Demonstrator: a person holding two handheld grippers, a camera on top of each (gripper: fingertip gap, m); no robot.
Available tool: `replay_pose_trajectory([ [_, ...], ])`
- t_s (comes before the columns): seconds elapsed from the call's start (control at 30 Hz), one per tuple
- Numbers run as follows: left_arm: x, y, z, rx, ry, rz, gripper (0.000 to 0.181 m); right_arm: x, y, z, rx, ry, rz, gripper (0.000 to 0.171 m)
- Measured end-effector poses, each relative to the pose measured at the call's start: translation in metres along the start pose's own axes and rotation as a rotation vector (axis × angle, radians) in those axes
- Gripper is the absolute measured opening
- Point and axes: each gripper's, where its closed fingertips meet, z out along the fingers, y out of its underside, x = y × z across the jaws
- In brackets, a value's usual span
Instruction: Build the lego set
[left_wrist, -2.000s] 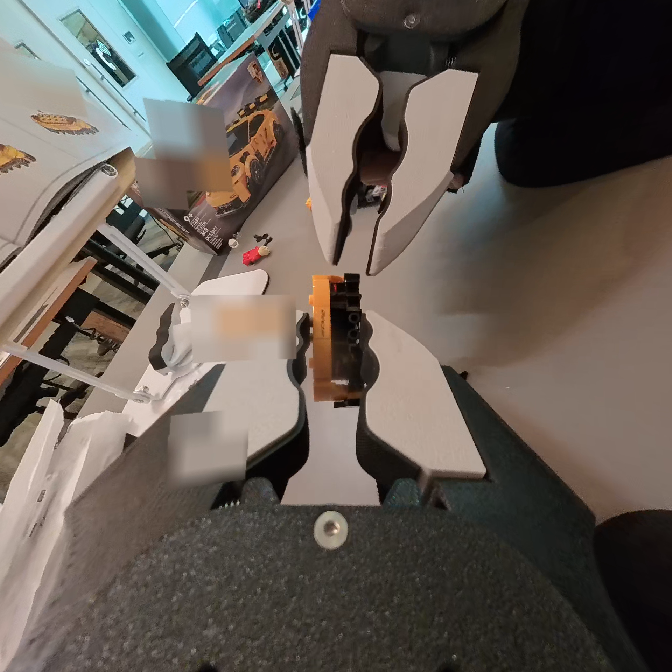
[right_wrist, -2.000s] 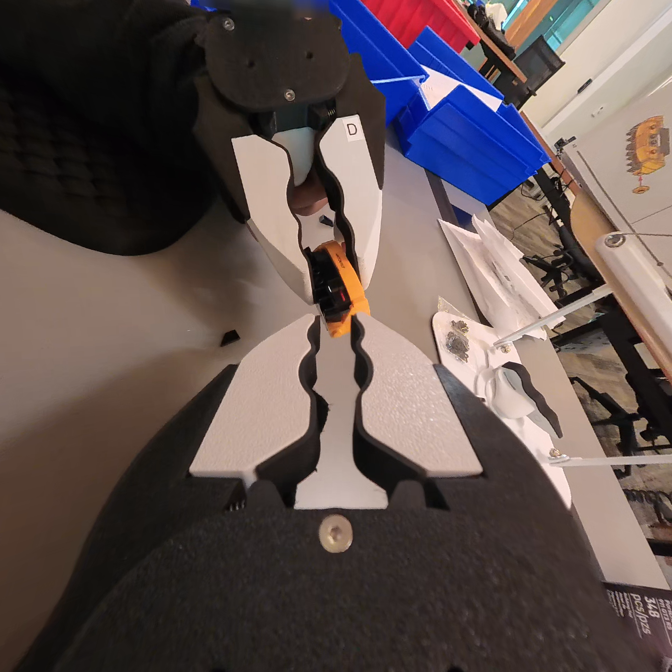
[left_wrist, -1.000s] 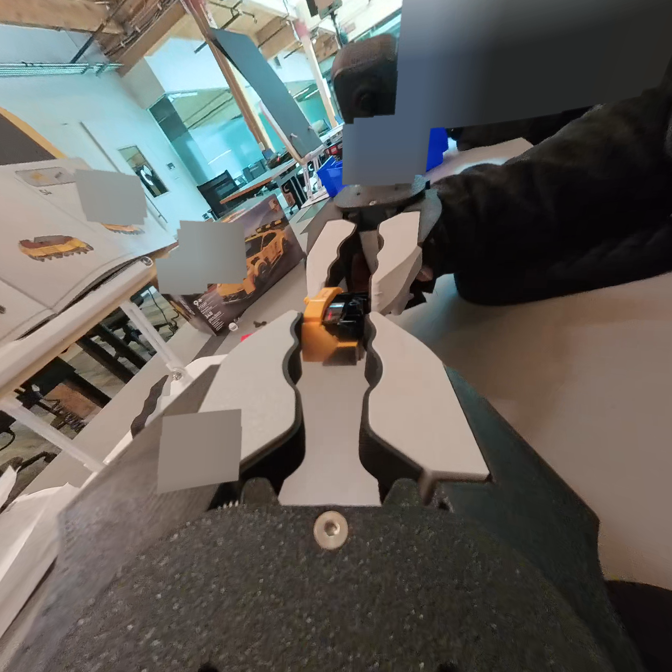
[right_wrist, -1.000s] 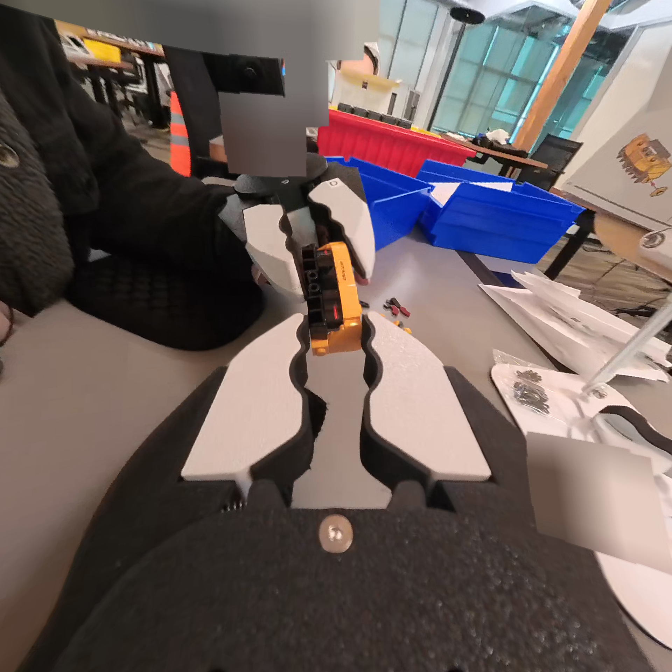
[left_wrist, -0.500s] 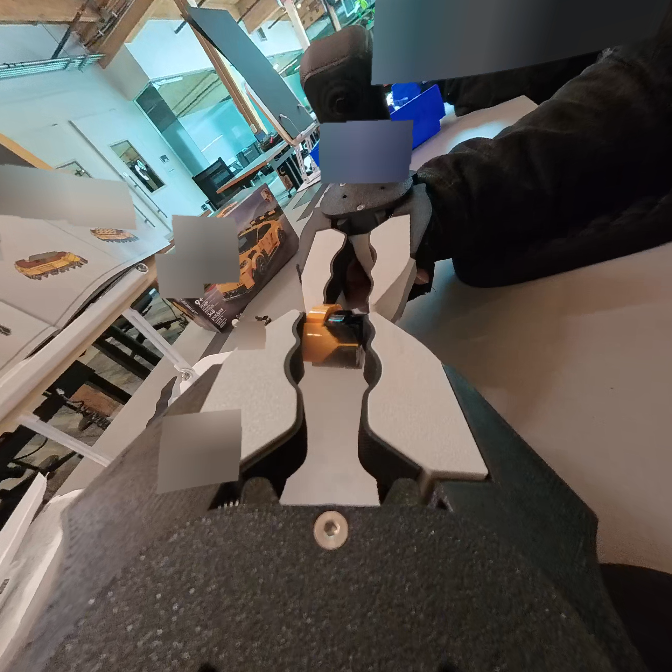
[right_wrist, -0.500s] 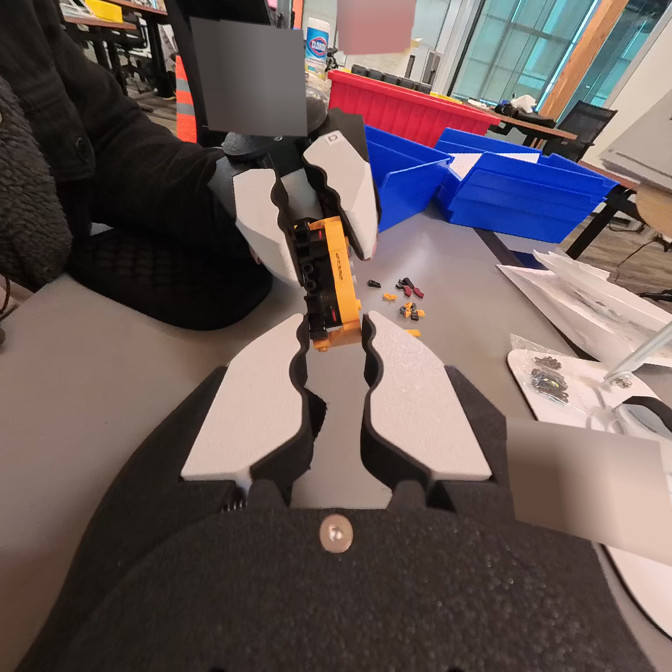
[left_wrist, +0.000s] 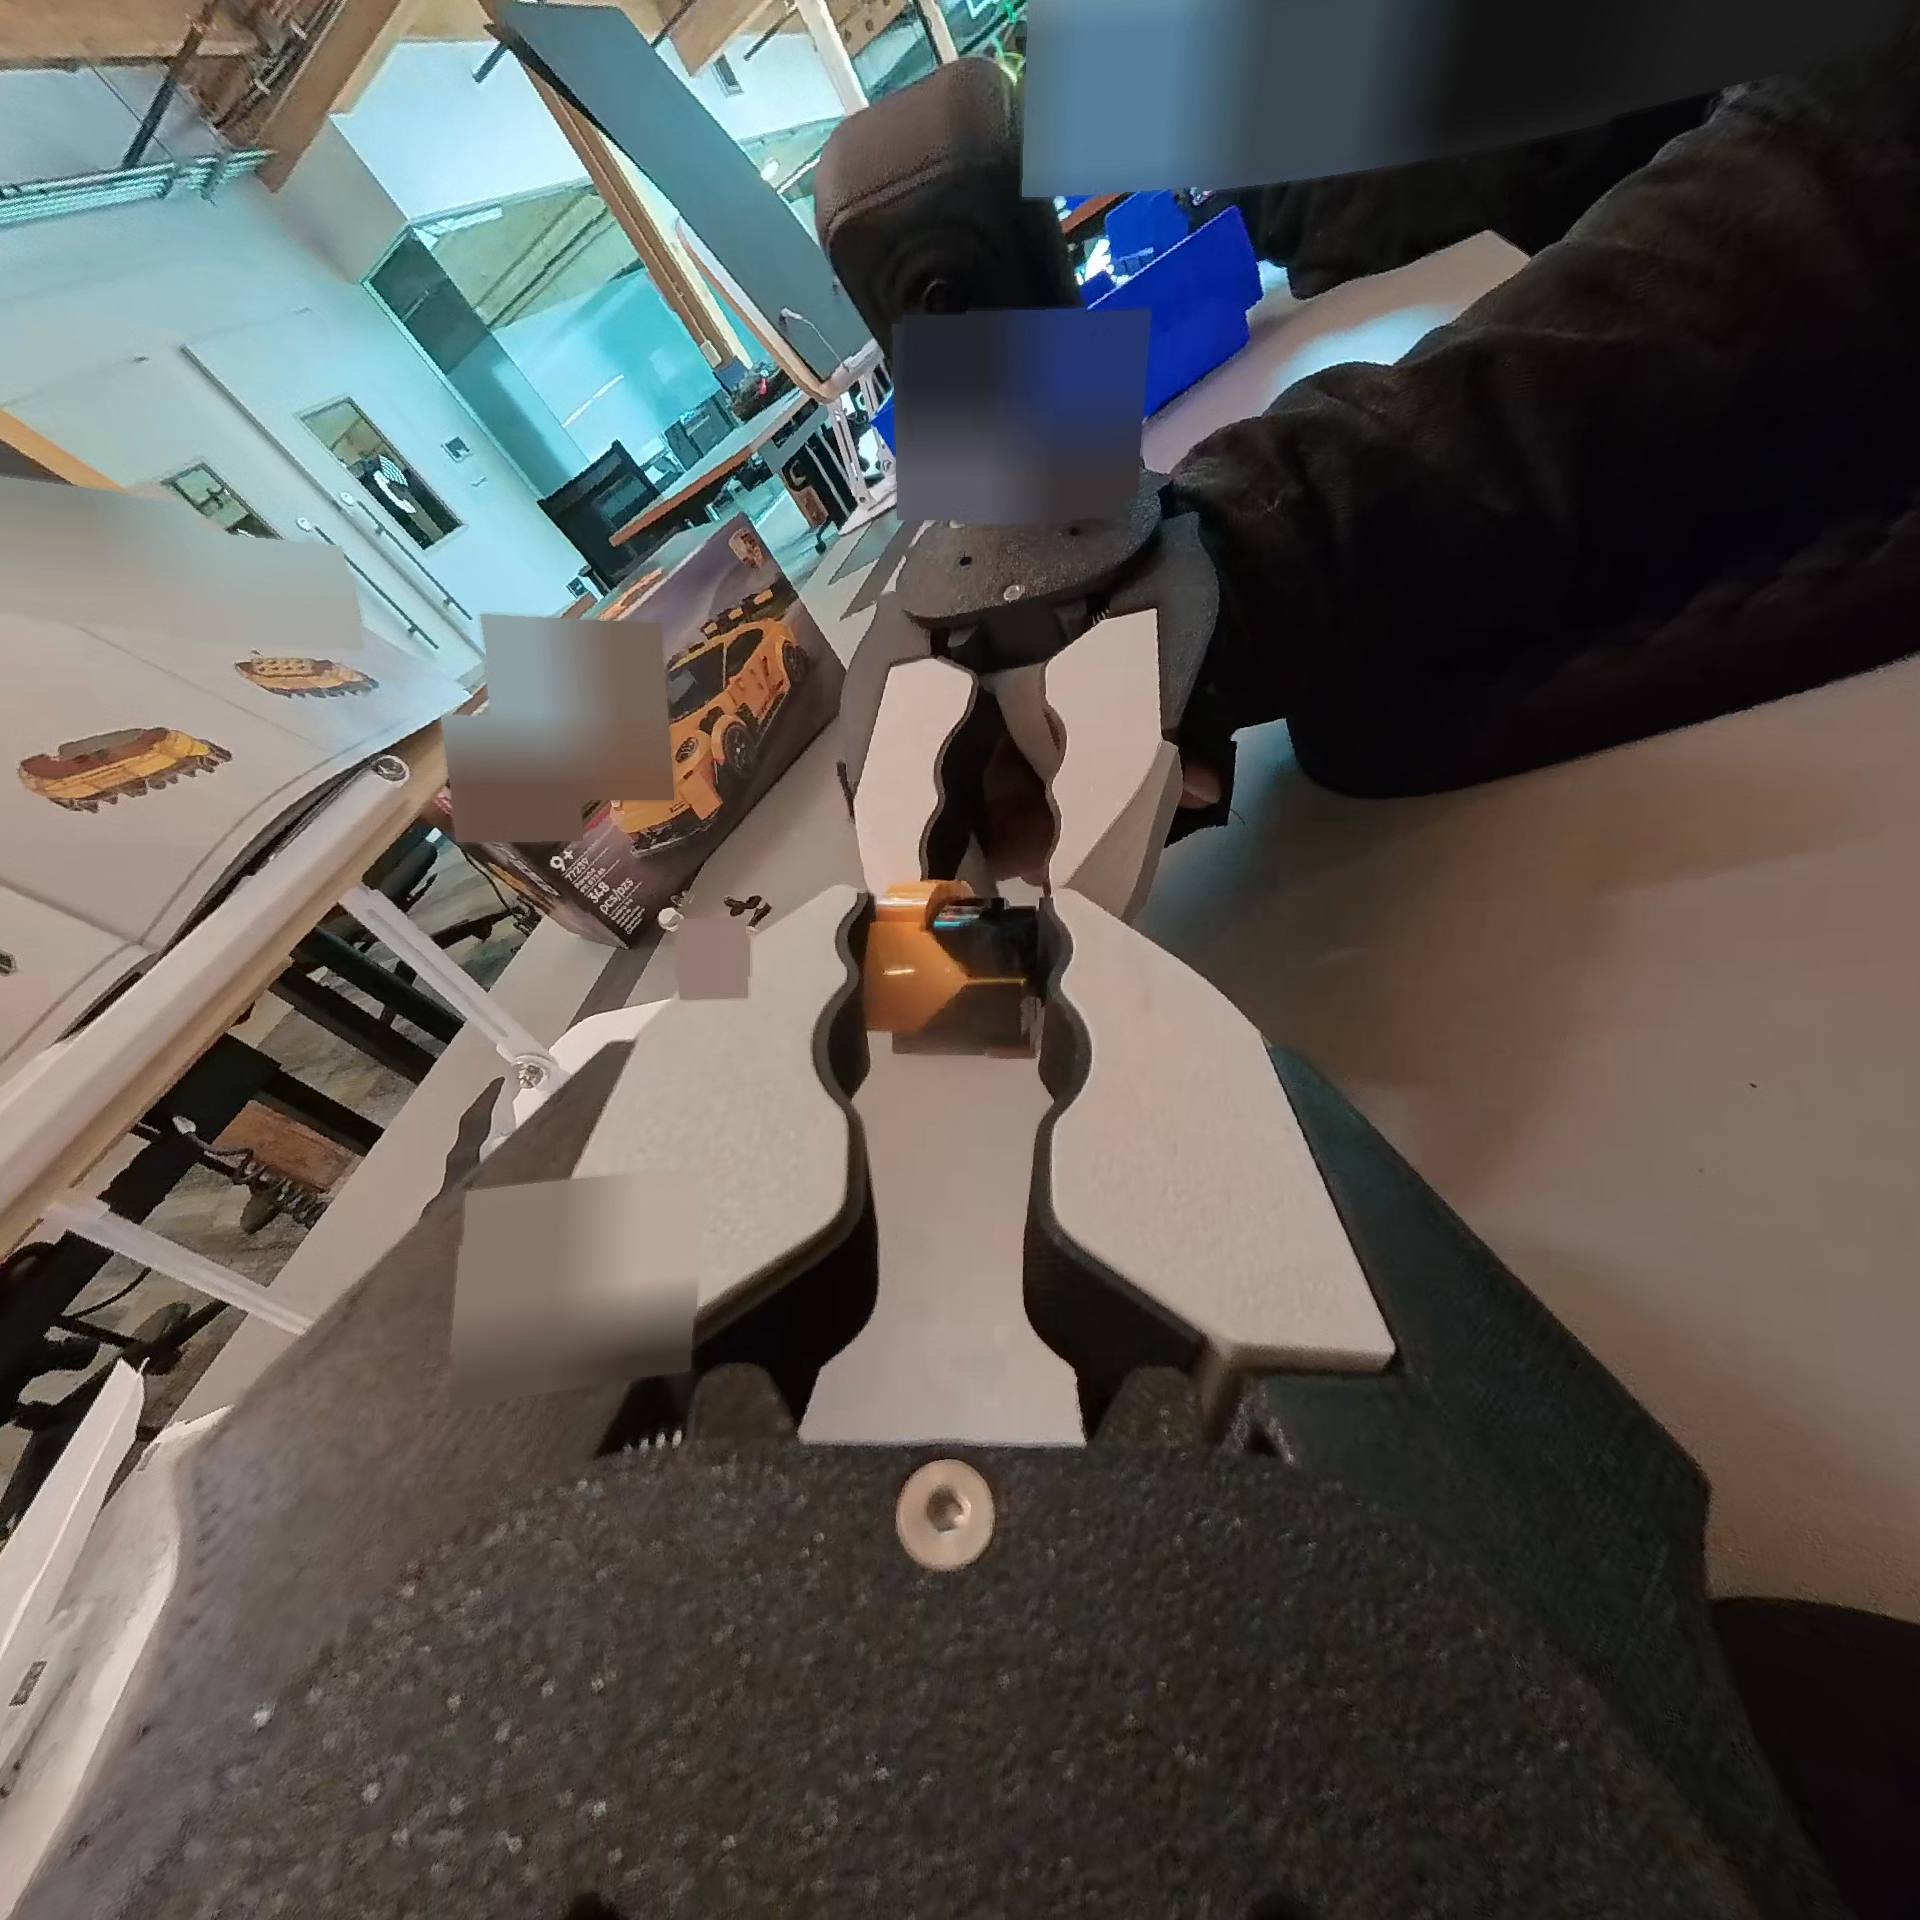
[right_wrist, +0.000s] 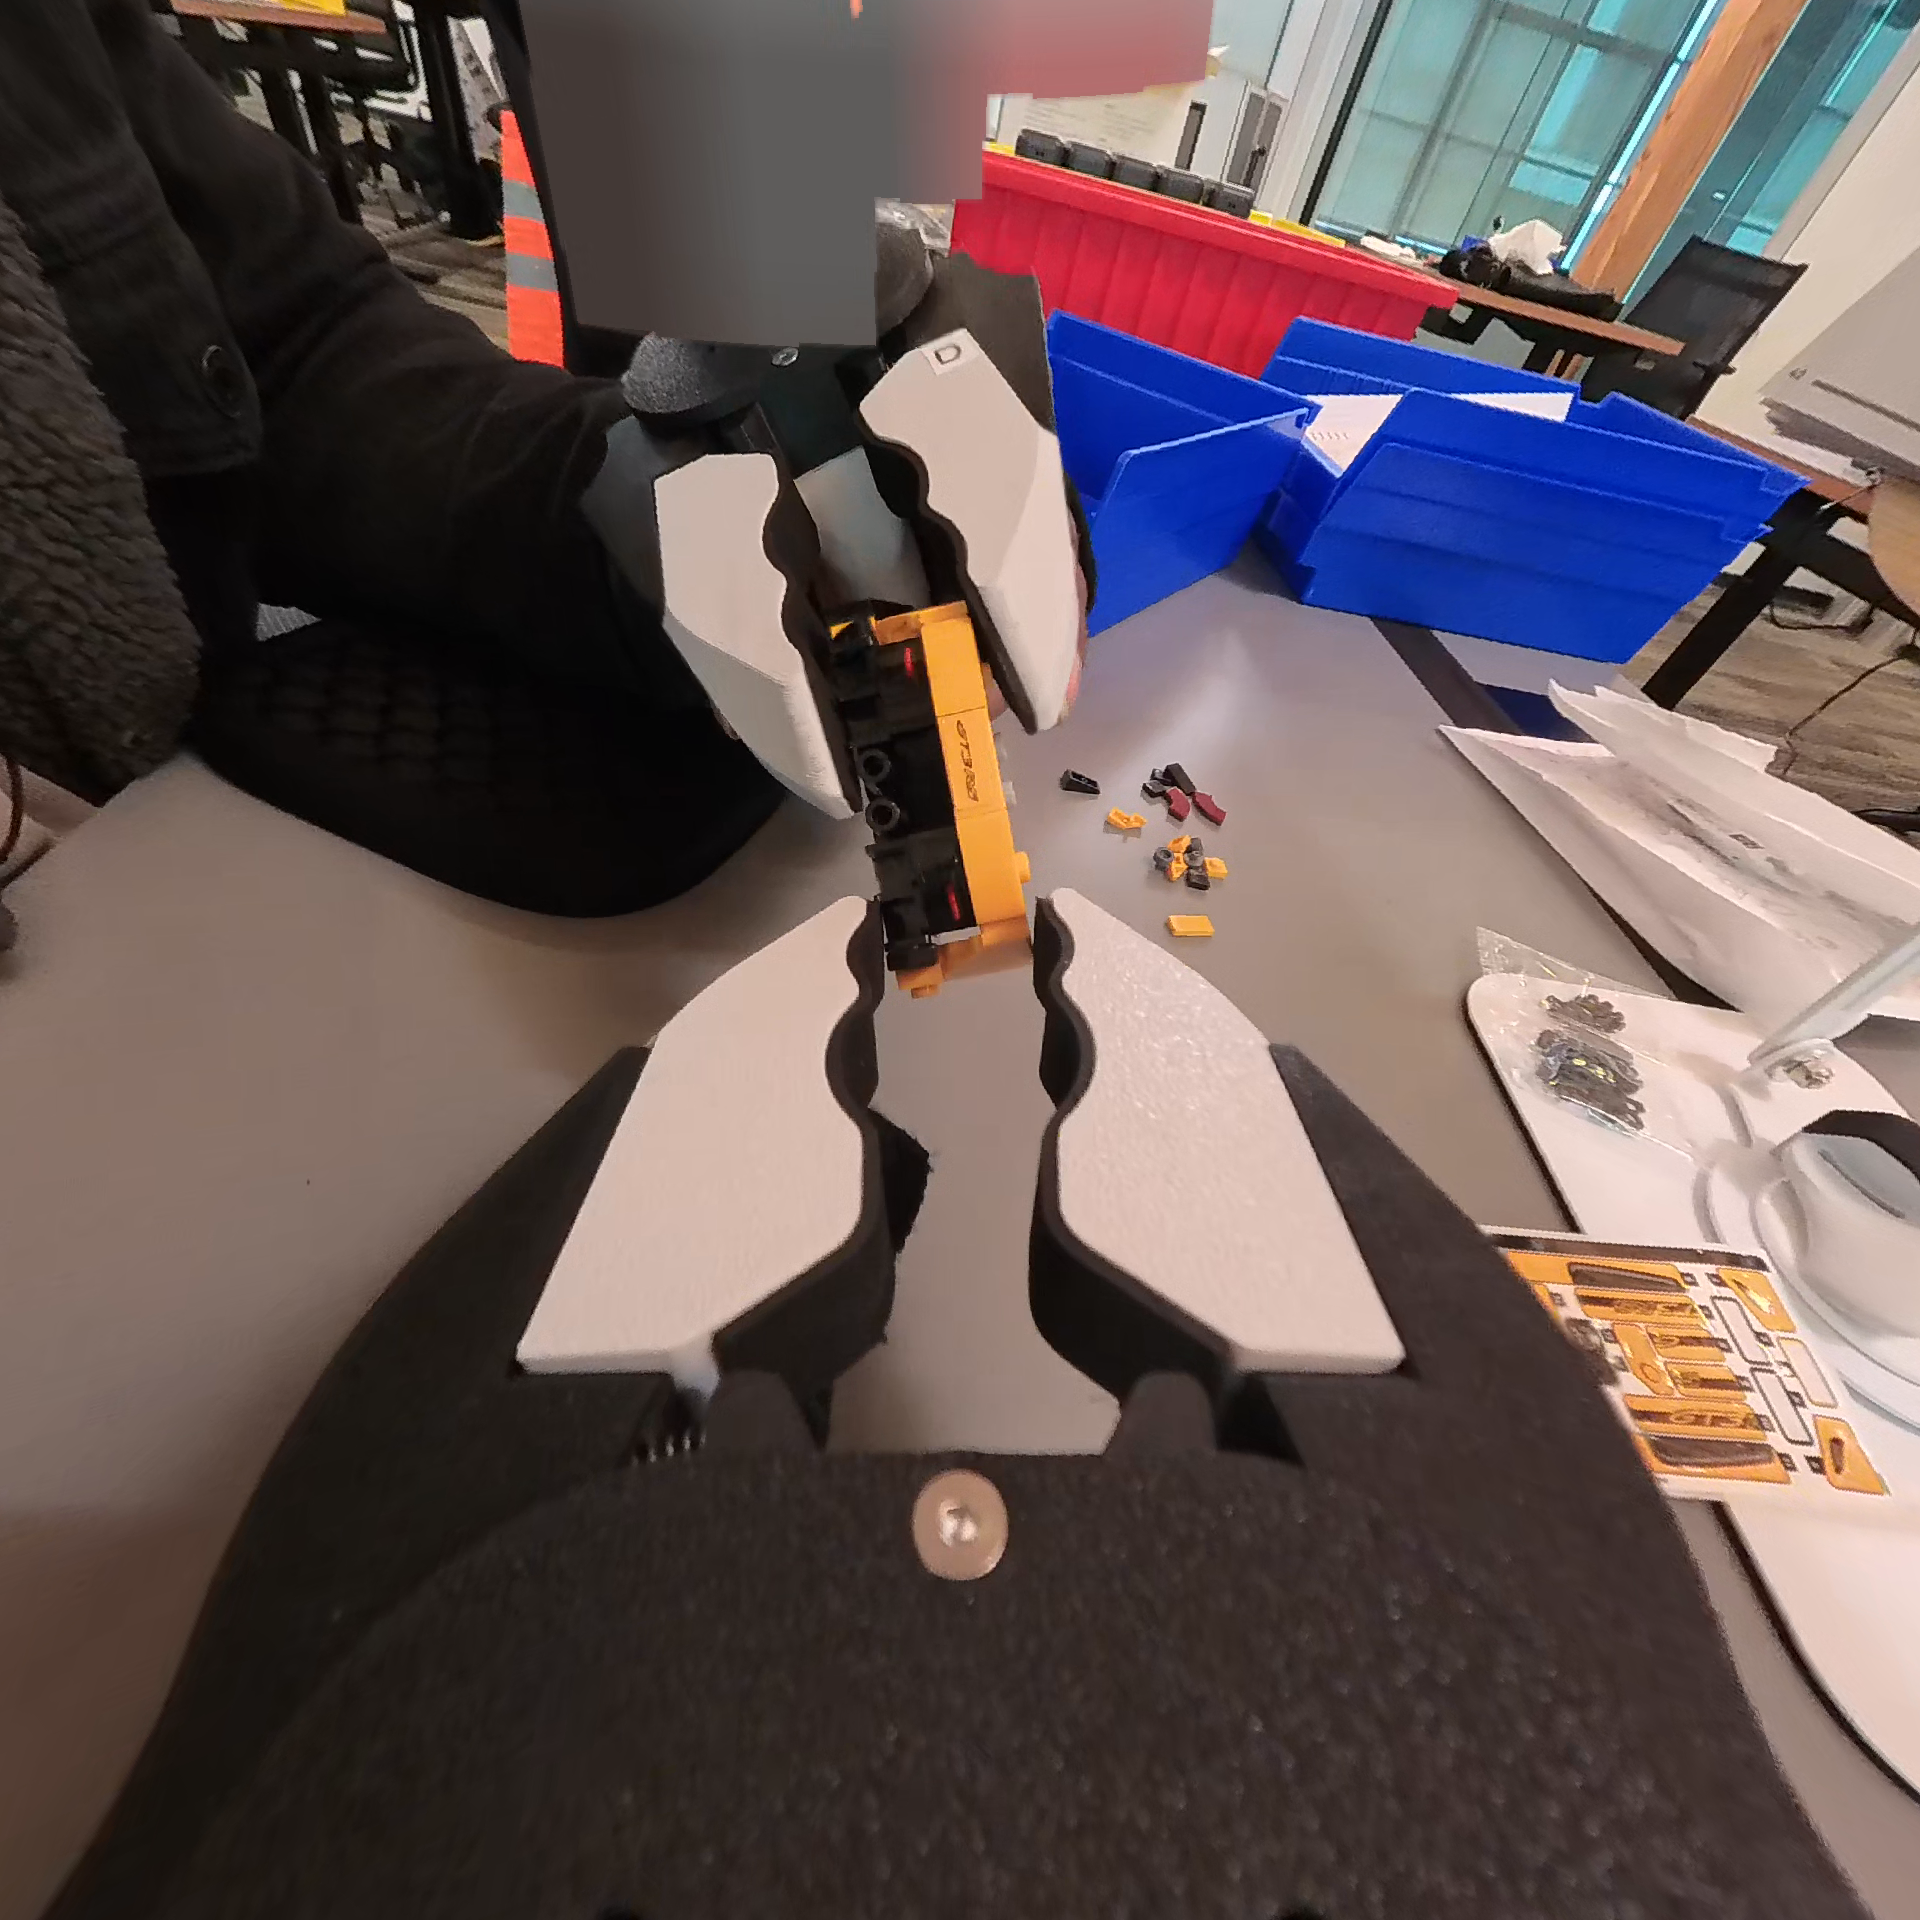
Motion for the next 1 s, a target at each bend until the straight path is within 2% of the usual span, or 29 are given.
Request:
replay_pose_trajectory([
  [0.3, -0.007, 0.023, 0.001, -0.041, -0.016, -0.017, 0.030, 0.009, 0.003, -0.004, -0.037, 0.046, -0.004, 0.027],
  [0.73, -0.002, 0.063, 0.009, -0.201, 0.012, -0.029, 0.030, 0.010, 0.008, -0.002, -0.116, 0.080, -0.040, 0.026],
  [1.0, -0.003, 0.059, 0.008, -0.185, 0.009, -0.008, 0.036, 0.013, 0.022, 0.001, -0.224, 0.108, -0.067, 0.026],
])
